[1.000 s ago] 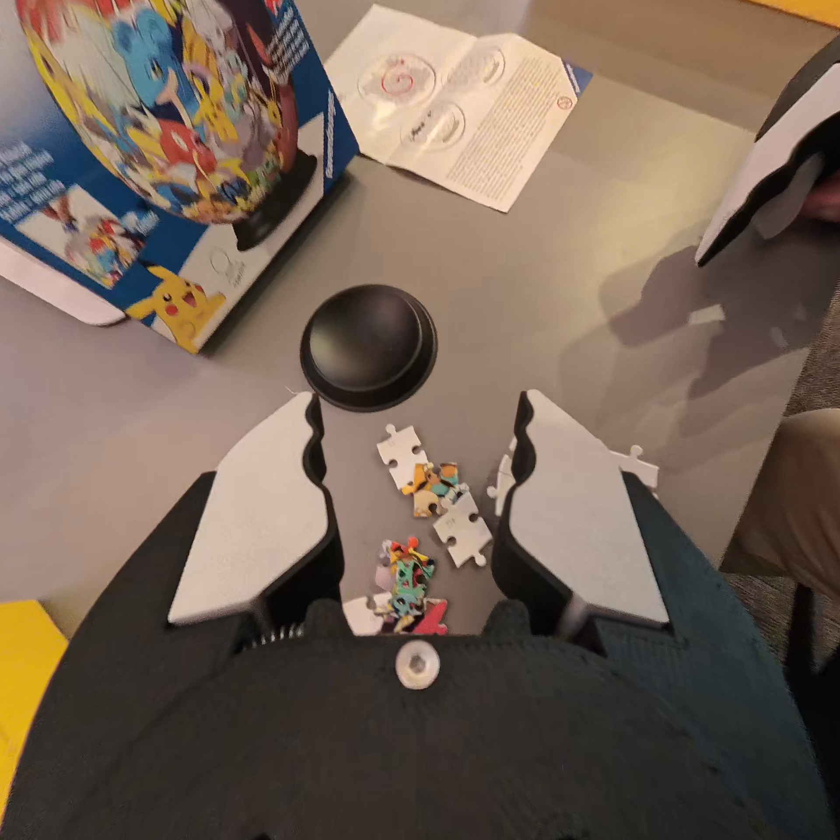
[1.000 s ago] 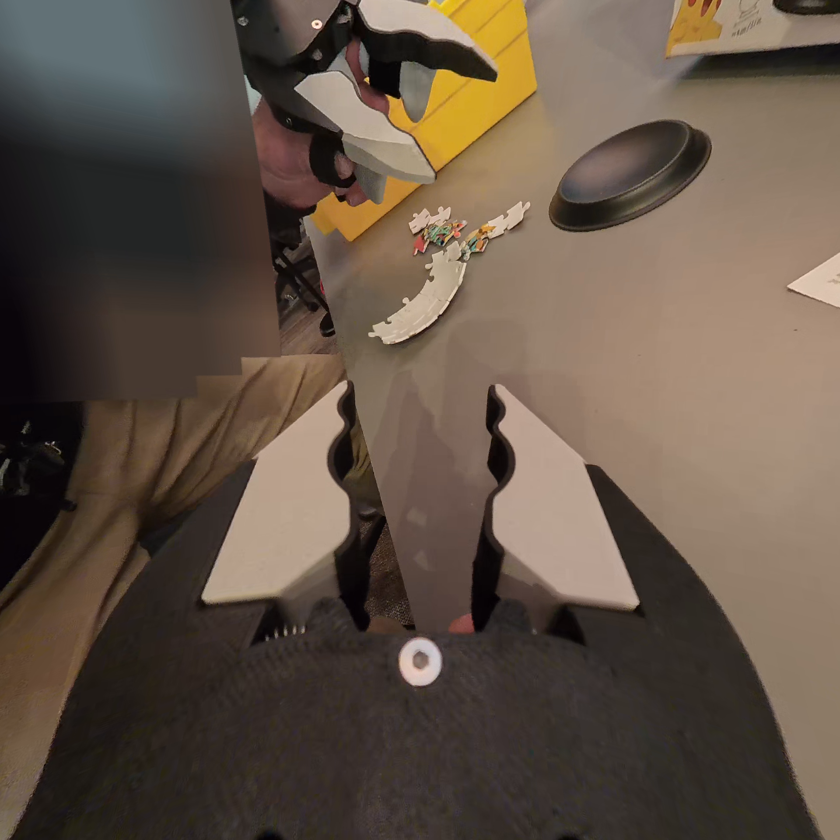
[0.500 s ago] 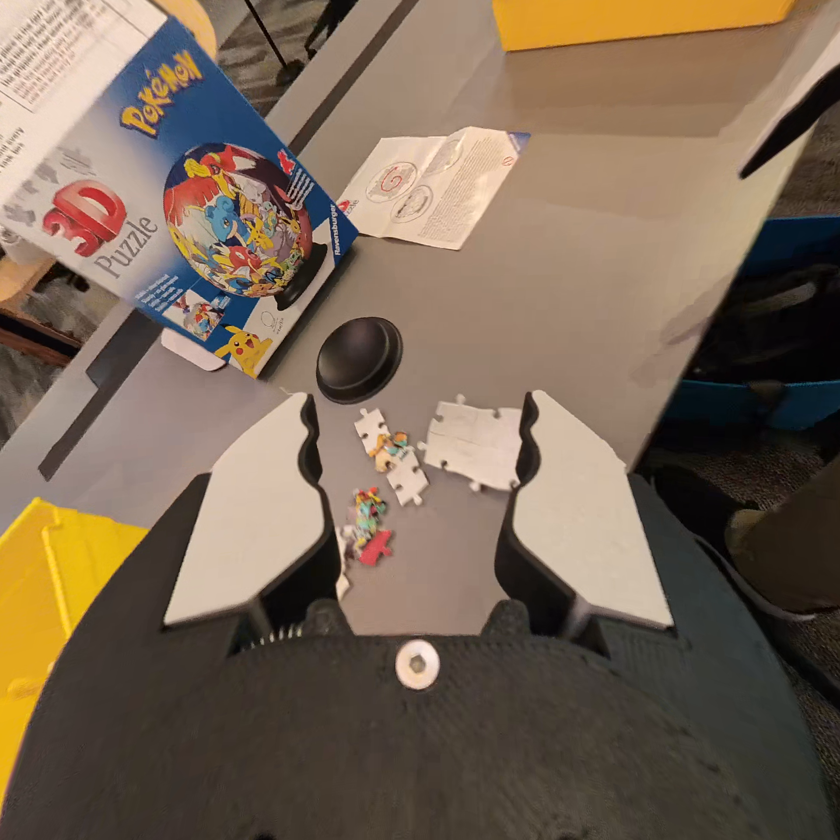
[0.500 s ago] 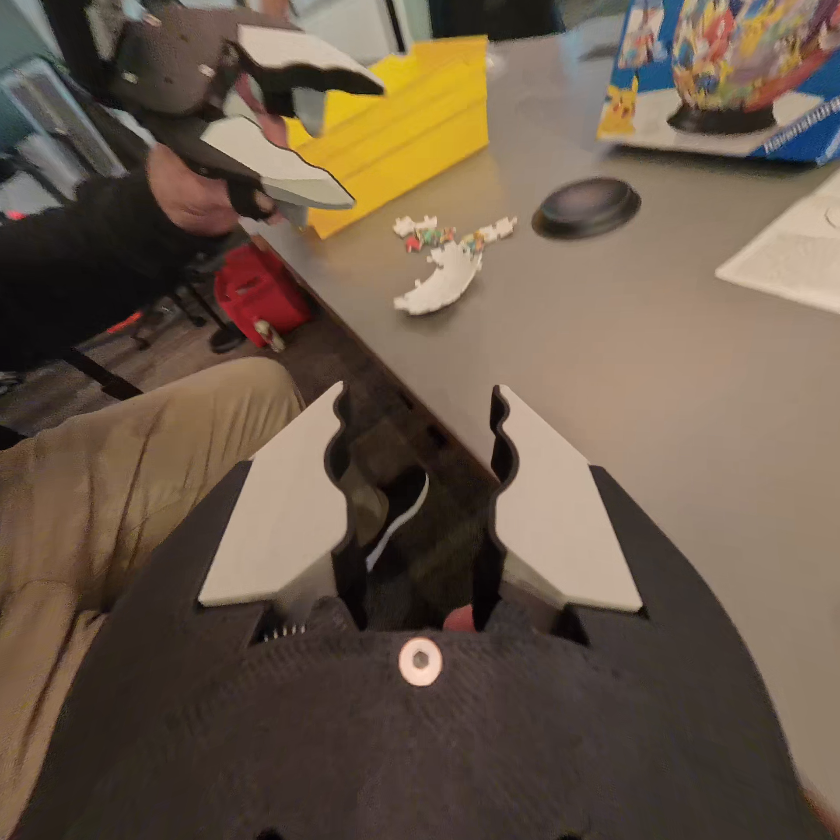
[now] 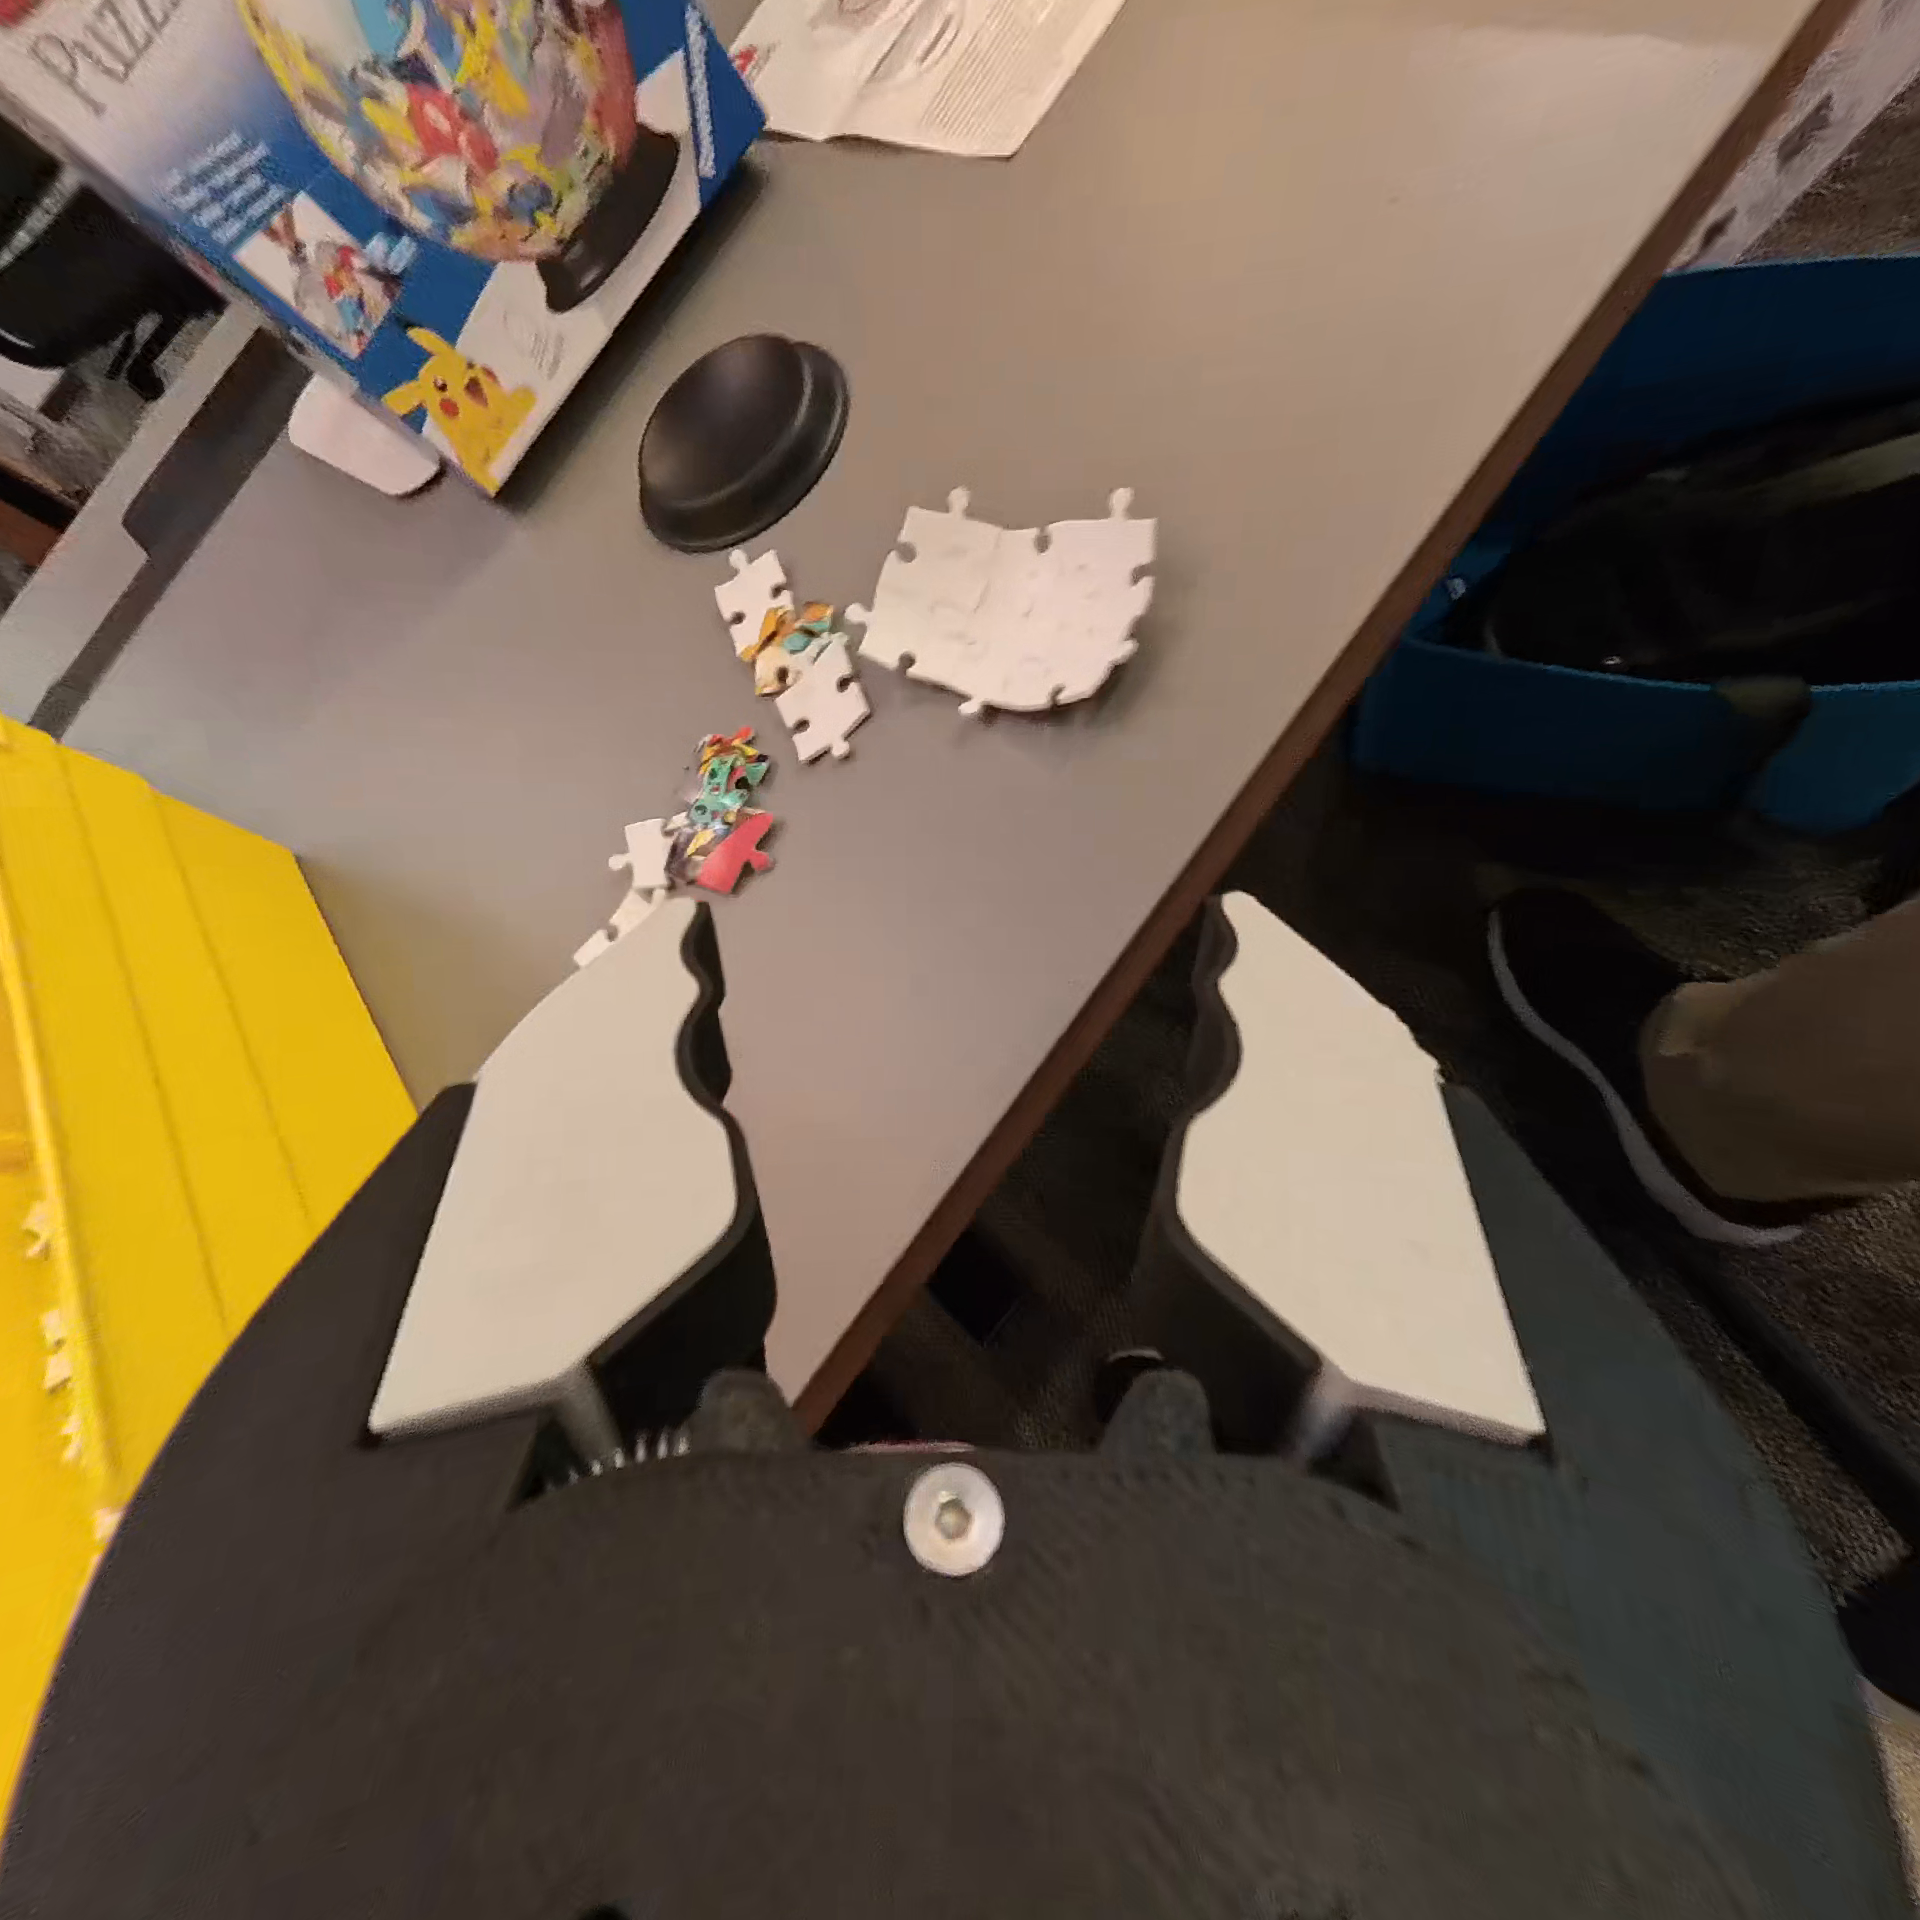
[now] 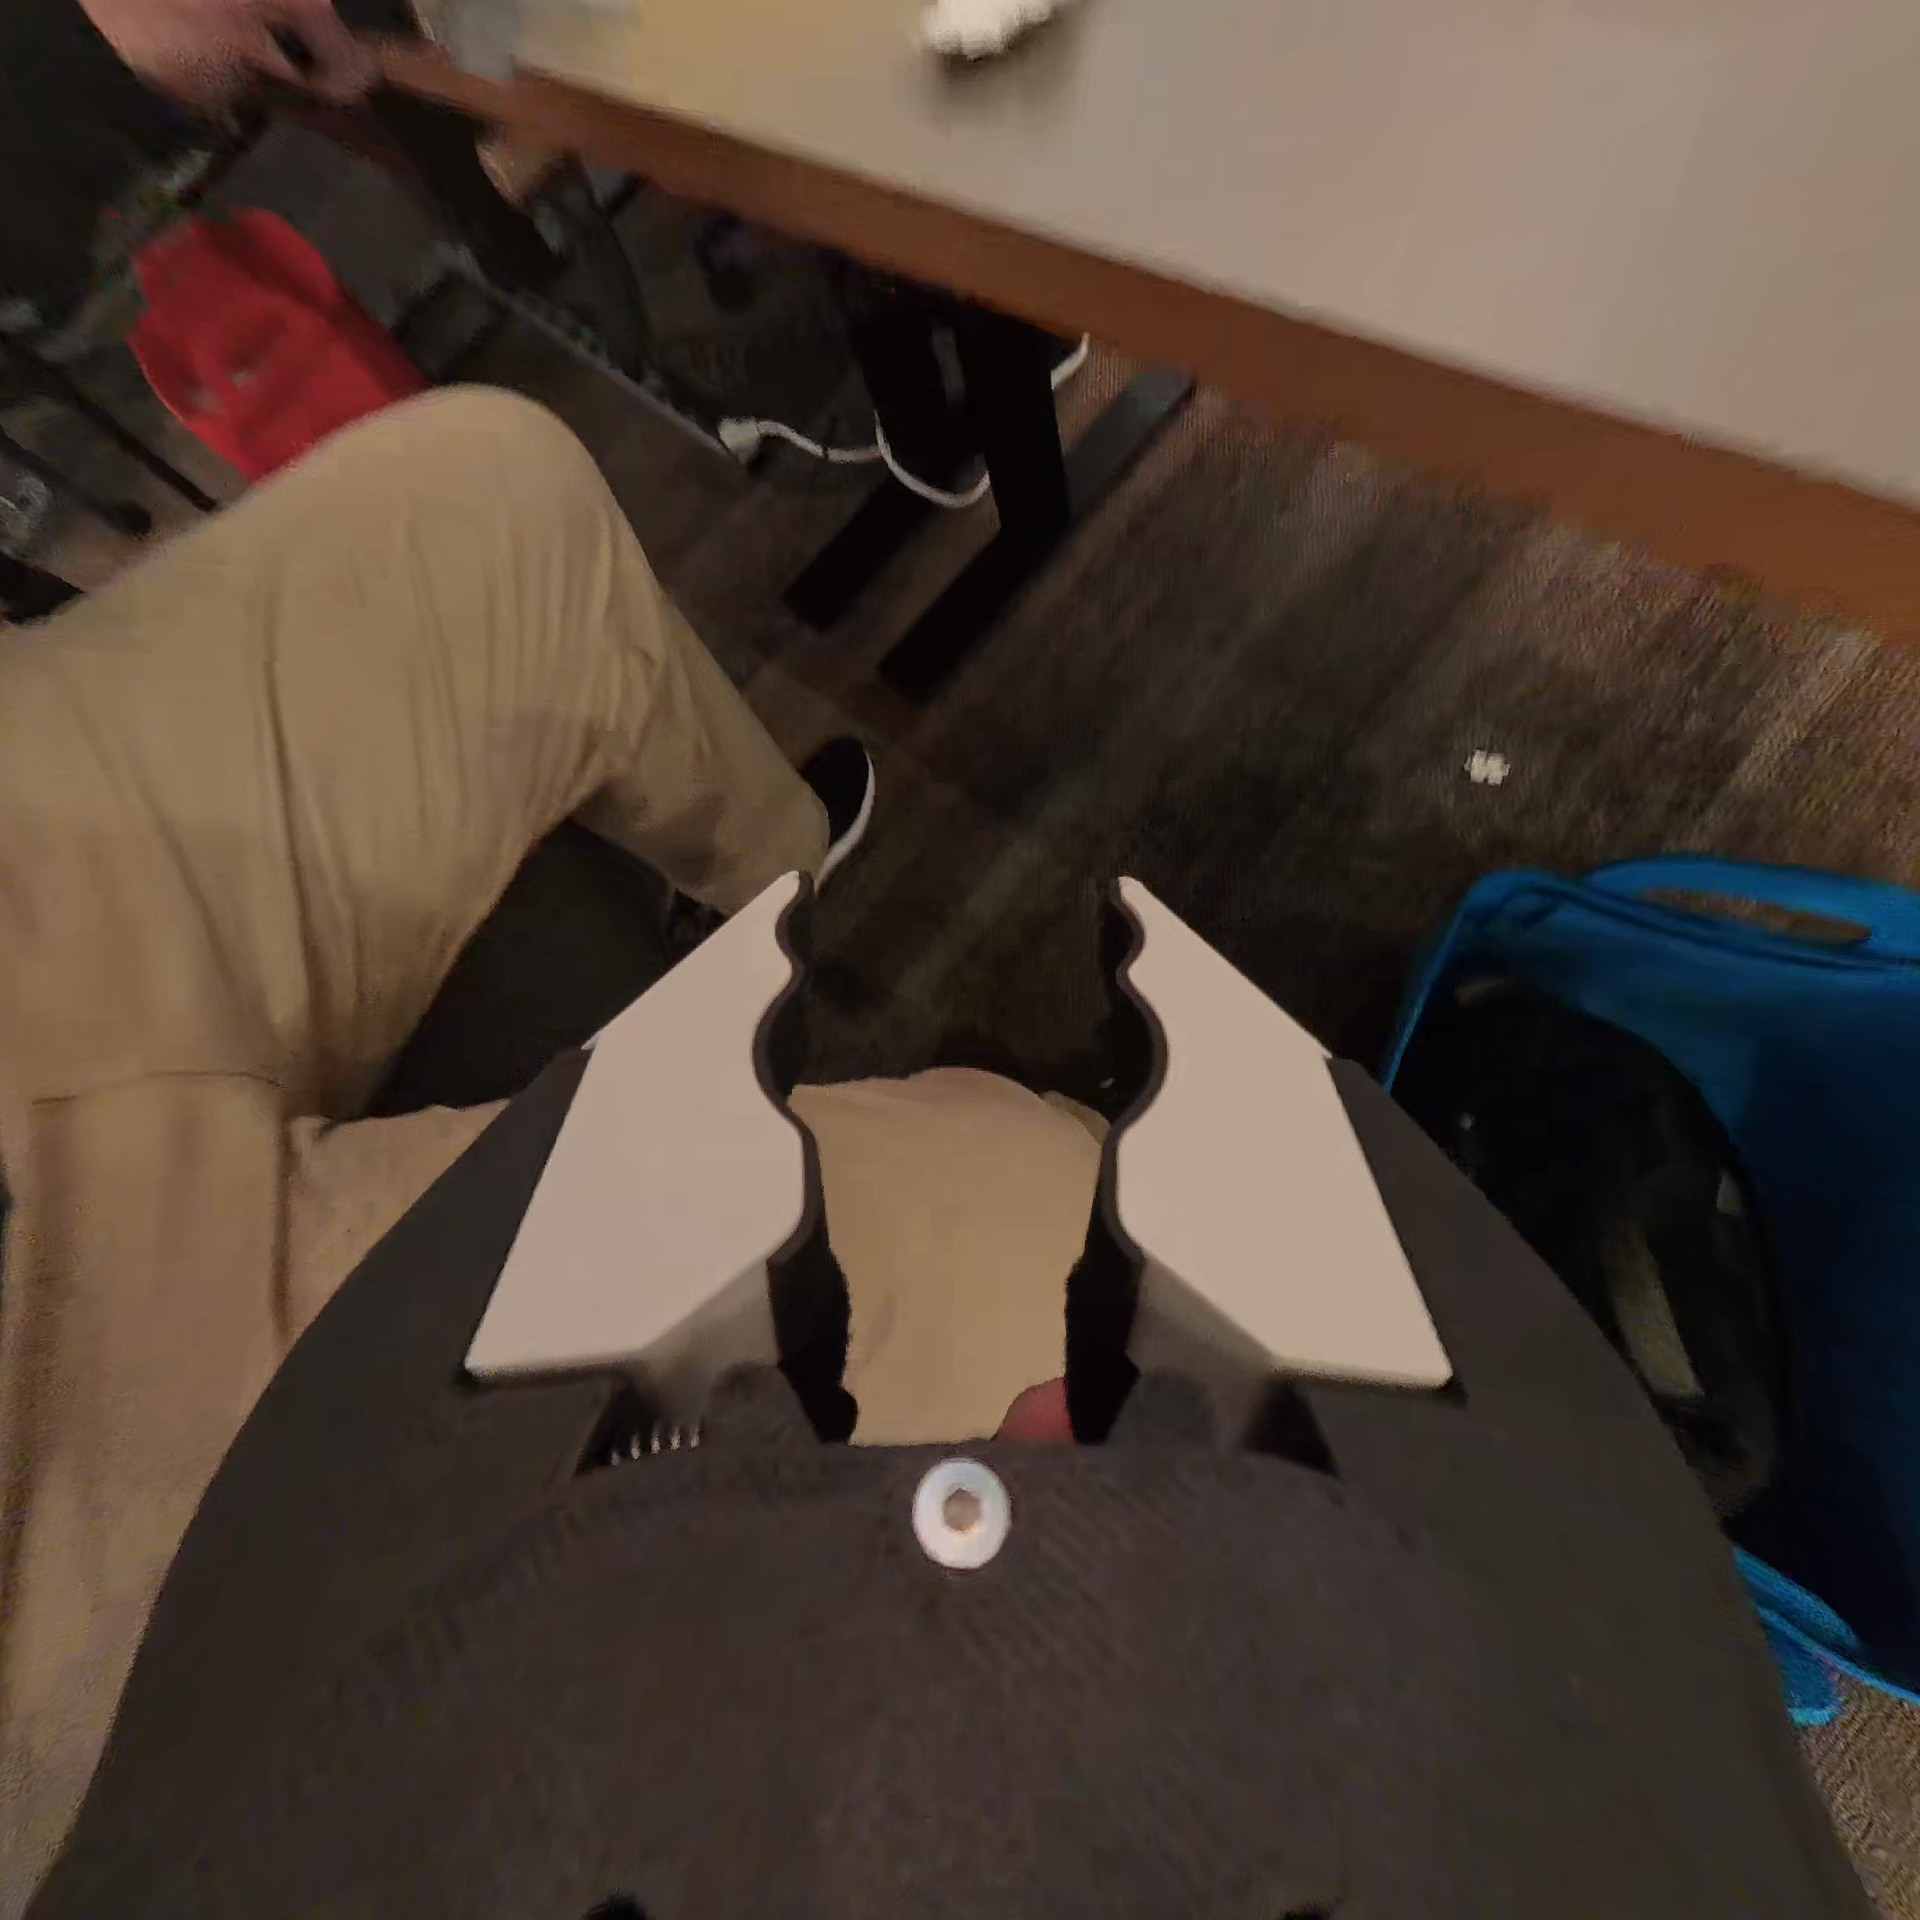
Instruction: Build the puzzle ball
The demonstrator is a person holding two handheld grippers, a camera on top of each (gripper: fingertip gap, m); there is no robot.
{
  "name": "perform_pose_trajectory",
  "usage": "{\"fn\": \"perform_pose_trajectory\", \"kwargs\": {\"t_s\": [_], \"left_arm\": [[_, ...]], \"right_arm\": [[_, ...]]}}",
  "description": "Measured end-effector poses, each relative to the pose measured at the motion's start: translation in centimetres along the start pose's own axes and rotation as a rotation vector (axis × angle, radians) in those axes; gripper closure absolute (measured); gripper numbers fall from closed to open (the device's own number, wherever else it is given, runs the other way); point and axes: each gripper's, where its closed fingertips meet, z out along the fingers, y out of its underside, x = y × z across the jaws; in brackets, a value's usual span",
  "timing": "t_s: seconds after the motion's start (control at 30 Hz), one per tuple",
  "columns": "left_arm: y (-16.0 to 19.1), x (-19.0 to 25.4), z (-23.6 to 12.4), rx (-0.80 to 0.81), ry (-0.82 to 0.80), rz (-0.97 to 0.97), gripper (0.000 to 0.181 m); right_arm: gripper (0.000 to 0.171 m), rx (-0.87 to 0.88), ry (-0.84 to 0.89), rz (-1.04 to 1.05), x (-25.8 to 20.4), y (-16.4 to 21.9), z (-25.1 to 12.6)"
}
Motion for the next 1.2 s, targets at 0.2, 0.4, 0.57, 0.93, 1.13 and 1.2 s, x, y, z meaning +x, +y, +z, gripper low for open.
{"fn": "perform_pose_trajectory", "kwargs": {"t_s": [0.2, 0.4, 0.57, 0.93, 1.13, 1.2], "left_arm": [[2.2, -2.3, 3.8, 0.06, 0.019, -0.085, 0.086], [3.1, -3.4, 6.4, 0.049, 0.069, -0.213, 0.076], [3.8, -2.8, 7.0, 0.009, 0.082, -0.22, 0.081], [4.6, -3.3, 8.1, -0.107, 0.129, -0.378, 0.072], [4.5, -3.4, 8.4, -0.127, 0.127, -0.386, 0.067], [4.5, -3.5, 8.5, -0.129, 0.125, -0.389, 0.066]], "right_arm": [[0.119, -0.145, -0.154, 0.261, 5.5, 7.2, 11.1], [0.117, -0.203, -0.268, 0.463, 14.1, 13.0, 26.0], [0.109, -0.151, -0.196, 0.402, 22.2, 15.7, 40.1], [0.1, -0.029, 0.105, 0.369, 35.0, 20.4, 56.2], [0.105, -0.075, 0.256, 0.331, 39.9, 21.3, 58.9], [0.109, -0.107, 0.319, 0.294, 42.0, 21.6, 59.8]]}}
